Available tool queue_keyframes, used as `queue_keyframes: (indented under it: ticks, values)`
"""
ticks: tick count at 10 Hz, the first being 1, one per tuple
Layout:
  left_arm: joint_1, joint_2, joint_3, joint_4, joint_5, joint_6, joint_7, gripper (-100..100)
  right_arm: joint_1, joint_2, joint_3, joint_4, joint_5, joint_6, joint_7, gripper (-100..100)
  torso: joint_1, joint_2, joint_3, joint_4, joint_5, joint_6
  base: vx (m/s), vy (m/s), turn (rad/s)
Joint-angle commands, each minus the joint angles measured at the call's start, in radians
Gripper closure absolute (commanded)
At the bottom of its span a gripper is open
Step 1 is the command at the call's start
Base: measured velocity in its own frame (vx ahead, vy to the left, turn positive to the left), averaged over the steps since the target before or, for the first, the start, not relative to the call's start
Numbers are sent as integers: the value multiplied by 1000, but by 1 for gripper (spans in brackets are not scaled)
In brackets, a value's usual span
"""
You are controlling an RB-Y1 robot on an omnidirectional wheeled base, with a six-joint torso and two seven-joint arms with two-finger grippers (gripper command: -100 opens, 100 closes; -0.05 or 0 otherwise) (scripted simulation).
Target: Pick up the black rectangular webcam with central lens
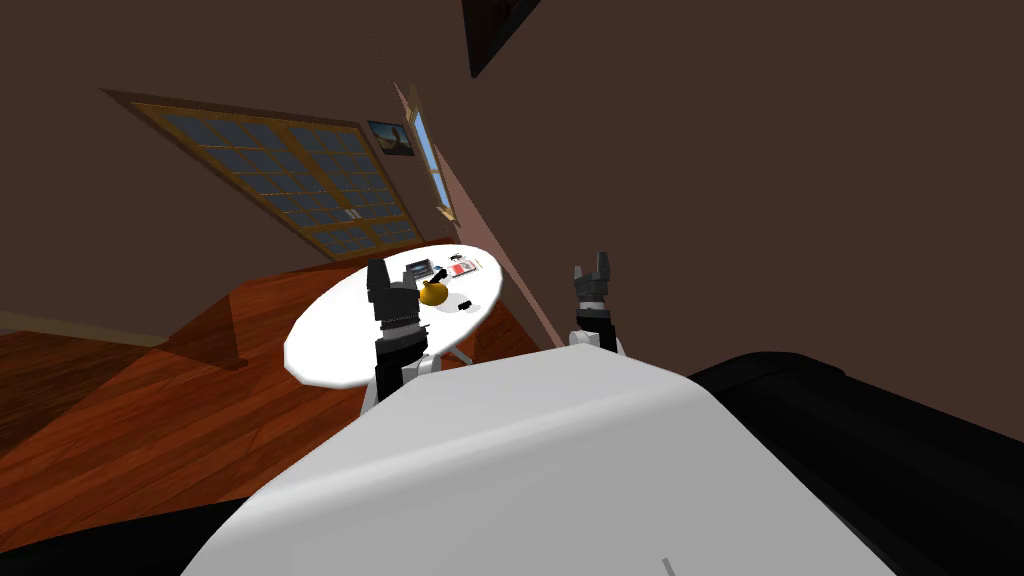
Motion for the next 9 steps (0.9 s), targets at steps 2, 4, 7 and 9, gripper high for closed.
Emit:
queue_keyframes:
  ticks: [2,4,7,9]
  values:
    - [-49,50,20,47,-7,40,-9,-100,0,0,0,0,0,0,0,0,1,1,1,0,0,0,-43,14,115]
    - [-100,76,40,97,-13,83,-16,-100,0,0,0,0,0,0,0,0,2,3,2,1,1,0,-64,30,99]
    - [-167,96,66,162,-20,139,-24,-100,0,0,0,0,0,0,0,0,3,3,2,1,1,0,-52,34,98]
    - [-205,104,80,200,-23,172,-28,-100,0,0,0,0,0,0,0,0,1,2,1,1,0,0,-32,13,75]
